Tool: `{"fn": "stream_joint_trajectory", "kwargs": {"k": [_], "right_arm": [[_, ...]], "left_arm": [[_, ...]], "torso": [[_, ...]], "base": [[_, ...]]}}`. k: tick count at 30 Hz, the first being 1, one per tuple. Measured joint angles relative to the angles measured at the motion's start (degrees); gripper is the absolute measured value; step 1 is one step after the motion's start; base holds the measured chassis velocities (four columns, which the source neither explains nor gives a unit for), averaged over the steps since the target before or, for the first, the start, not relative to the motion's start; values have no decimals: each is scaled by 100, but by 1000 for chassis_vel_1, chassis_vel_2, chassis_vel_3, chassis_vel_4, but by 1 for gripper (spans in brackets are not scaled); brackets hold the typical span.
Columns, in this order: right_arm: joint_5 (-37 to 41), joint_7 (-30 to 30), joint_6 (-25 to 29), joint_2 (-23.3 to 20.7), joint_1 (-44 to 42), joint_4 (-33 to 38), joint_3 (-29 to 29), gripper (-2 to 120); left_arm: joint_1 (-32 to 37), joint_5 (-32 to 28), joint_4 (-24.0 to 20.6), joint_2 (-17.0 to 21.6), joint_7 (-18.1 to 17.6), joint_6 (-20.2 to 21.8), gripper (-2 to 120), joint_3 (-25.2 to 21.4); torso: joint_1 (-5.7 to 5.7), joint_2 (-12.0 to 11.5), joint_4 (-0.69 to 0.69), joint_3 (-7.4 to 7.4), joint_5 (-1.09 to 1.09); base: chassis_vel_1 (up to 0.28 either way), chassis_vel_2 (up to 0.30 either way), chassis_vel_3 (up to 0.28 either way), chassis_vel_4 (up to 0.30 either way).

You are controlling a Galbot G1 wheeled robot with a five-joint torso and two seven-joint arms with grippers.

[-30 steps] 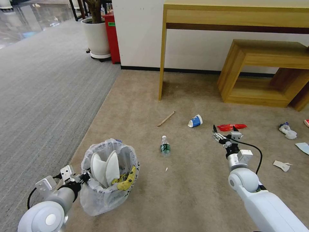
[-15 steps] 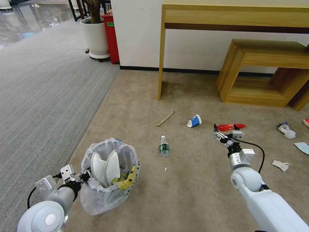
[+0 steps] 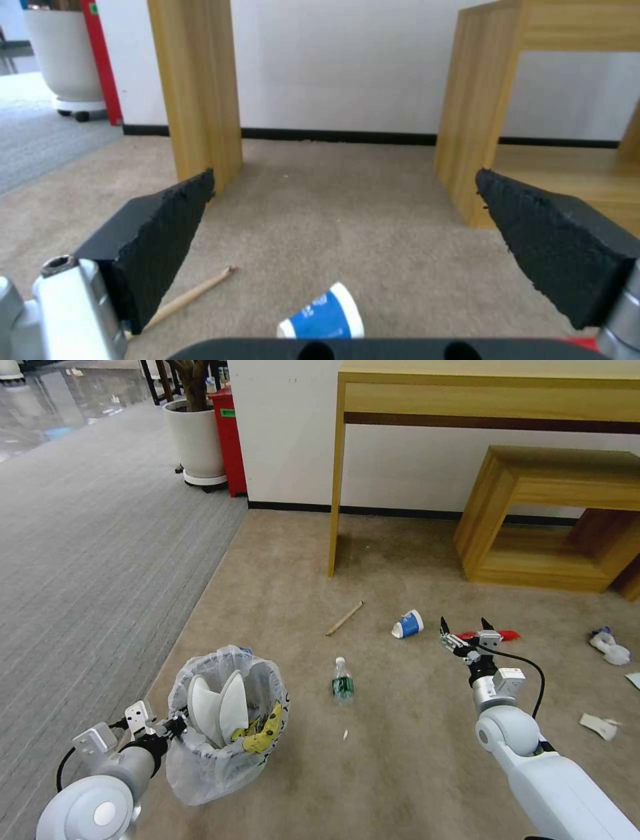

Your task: Pick up the trash bin and place the garbage on the floor into it.

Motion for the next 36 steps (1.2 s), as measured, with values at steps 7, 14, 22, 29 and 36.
{"fn": "stream_joint_trajectory", "kwargs": {"k": [7, 14, 22, 29, 36], "right_arm": [[239, -1, -302, -122, -68, 299, -179, 100], [1907, 115, -1503, -442, -407, 896, -680, 100], [2825, 924, -2967, -474, -433, 939, -1386, 100], [2748, 1005, -3265, -24, -65, 315, -2129, 100], [2466, 955, -3134, 418, 197, -274, -2504, 100]], "left_arm": [[-23, 20, 53, -30, 1, 0, 1, 16], [-48, 59, 144, -67, 5, -1, 1, 39], [-56, 101, 200, -117, 16, -10, 1, 49], [-28, 128, 210, -170, 31, -32, 1, 25], [-16, 133, 209, -178, 43, -43, 1, 12]], "torso": [[1, -1, 0, 1, 0], [0, -1, -1, -2, 1], [0, -1, 0, -2, 0], [0, -1, 0, -1, -1], [0, 0, 0, -1, 0]], "base": [[-210, 202, 200, -191], [-5, 13, 16, -6], [0, 0, 0, 0], [0, 0, 0, 0], [0, 0, 0, 0]]}}
